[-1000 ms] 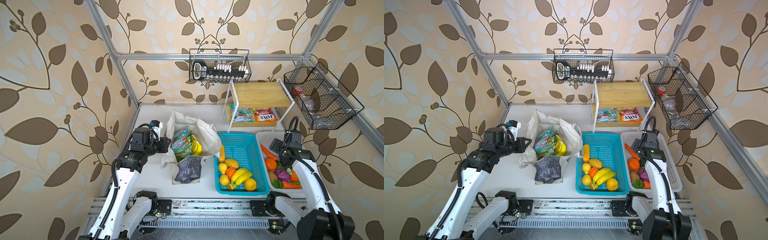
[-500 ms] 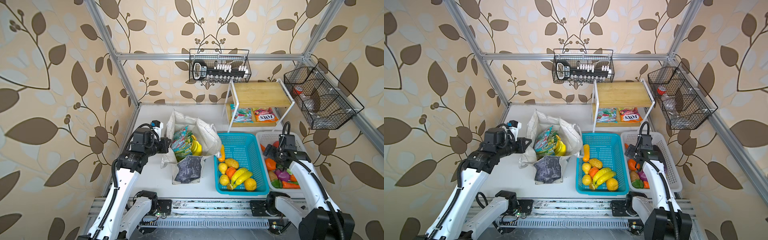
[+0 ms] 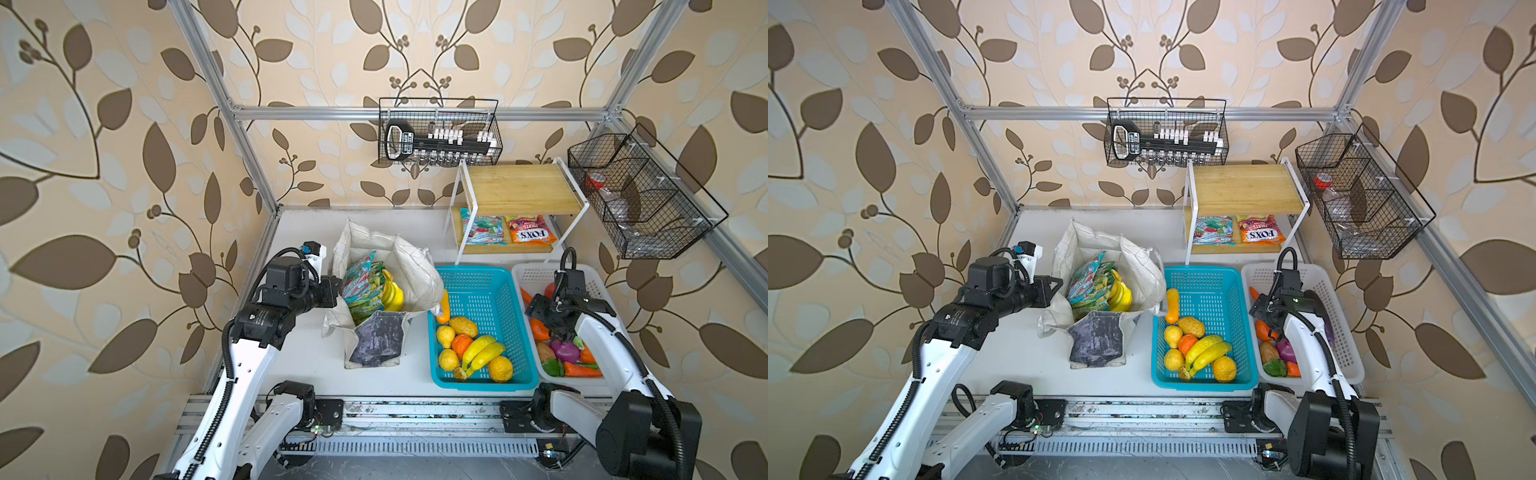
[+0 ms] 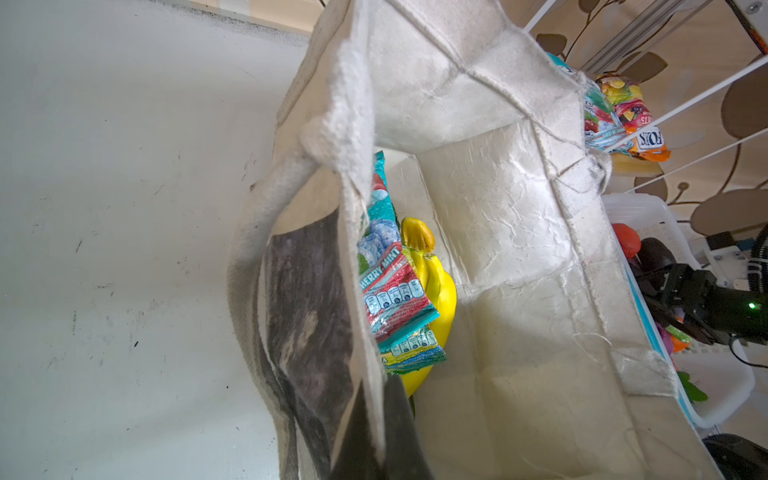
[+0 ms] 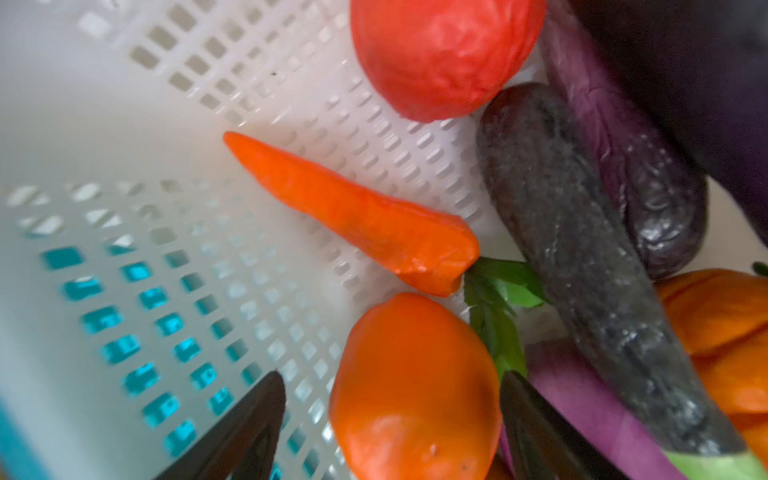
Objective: Place the food into the grocery bag and tie it
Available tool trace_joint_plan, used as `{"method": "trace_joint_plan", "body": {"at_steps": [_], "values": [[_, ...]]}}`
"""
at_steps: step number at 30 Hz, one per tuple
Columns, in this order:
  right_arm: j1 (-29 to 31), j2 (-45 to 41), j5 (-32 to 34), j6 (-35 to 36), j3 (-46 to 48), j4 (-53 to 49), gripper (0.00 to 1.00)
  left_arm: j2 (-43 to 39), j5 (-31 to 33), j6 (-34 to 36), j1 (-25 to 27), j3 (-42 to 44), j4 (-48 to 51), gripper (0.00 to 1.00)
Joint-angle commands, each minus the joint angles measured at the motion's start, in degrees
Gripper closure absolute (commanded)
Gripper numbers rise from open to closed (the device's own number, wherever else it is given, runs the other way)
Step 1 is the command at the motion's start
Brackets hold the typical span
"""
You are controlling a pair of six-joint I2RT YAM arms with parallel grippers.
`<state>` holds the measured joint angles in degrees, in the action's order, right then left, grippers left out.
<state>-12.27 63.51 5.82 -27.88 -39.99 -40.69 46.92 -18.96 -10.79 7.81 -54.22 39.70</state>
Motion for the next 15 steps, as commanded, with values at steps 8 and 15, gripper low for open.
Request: {"method": "trace_joint_plan", "body": {"at_steps": [8,15], "values": [[-2.0,4.6,-3.5,0.3,2.2,4.0,0.25,-0.9,0.0,1.0,0.6,-0.9,0.3,1.0],[-2.3,3.1,-4.2,-0.1,3.5,6.5,0.37,-0.4,0.4,1.2,0.7,-0.9,0.4,1.0]]}}
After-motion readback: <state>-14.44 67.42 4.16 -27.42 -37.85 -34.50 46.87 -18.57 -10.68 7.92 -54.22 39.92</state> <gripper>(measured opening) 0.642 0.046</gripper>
